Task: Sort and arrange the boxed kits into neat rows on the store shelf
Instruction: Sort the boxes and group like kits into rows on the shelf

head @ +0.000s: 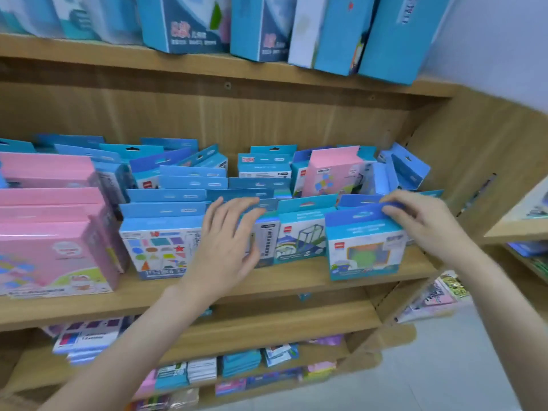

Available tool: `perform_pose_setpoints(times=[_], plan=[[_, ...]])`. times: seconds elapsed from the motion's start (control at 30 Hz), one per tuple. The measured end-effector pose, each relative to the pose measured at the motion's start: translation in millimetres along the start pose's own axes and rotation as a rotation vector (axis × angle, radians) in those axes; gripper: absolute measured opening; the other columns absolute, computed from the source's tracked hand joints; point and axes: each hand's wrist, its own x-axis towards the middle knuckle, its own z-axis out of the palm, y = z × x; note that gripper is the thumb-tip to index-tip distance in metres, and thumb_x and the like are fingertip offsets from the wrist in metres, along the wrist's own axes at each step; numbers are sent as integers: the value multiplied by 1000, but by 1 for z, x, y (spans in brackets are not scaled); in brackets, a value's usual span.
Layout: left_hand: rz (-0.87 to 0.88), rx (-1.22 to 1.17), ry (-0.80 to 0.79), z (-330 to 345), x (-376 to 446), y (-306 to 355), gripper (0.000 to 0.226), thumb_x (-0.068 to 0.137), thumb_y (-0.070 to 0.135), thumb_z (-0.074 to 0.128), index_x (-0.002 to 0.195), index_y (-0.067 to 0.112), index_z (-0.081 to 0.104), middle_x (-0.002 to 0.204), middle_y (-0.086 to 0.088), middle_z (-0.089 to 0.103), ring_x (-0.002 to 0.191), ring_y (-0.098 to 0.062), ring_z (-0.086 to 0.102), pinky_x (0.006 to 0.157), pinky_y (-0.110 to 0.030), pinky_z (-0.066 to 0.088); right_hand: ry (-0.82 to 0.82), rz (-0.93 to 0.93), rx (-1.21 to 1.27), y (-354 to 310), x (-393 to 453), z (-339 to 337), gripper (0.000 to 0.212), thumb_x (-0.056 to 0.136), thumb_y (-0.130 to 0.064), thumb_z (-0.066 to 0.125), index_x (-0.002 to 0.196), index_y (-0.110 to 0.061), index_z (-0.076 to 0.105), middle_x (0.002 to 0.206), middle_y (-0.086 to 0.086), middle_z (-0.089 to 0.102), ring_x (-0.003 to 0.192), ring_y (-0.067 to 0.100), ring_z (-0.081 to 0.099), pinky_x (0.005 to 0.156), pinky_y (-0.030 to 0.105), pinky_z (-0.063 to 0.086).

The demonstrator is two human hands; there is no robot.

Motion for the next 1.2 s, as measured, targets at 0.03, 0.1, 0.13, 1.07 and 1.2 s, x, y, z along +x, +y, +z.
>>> perform_pose_setpoints(times=[0.03, 0.1, 0.13, 1.07, 1.2], plan=[[9, 29, -20, 7, 6, 7, 39, 80, 21, 47, 118, 11, 45, 125, -12, 52, 118, -27, 42, 108, -46, 22, -11, 26, -23, 13, -2, 7, 13, 89, -17, 57, 92, -6, 64, 82, -1, 59, 78, 12, 57, 65, 18, 36], [21, 107, -68, 20, 18, 18, 40, 80, 26, 49, 117, 11, 48, 125, -11, 52, 119, -27, 40, 108, -47, 20, 40, 85, -59, 36, -3, 16, 12, 89, -9, 57, 94, -2, 64, 86, 4, 59, 86, 28, 59, 68, 22, 33], [22, 142, -94, 26, 23, 21, 42, 79, 28, 50, 117, 11, 49, 125, -11, 53, 120, -27, 39, 108, -48, 20, 80, 107, -71, 43, -4, 17, 13, 88, -9, 57, 95, -2, 65, 90, 8, 61, 90, 31, 59, 70, 23, 34], [48, 172, -199, 85, 75, 84, 61, 79, 58, 48, 126, 20, 47, 137, -6, 46, 130, -27, 34, 110, -55, 12, -30, 532, 139, 93, 119, 0, 33, 78, -10, 58, 52, -10, 37, 53, 11, 43, 47, 29, 42, 49, 29, 27], [5, 210, -187, 97, 72, 88, 60, 79, 55, 48, 128, 21, 42, 132, -6, 50, 126, -28, 37, 108, -56, 15, 133, 503, 544, 85, 115, -32, 21, 76, -14, 59, 58, -9, 50, 48, 14, 51, 54, 26, 47, 57, 34, 35]])
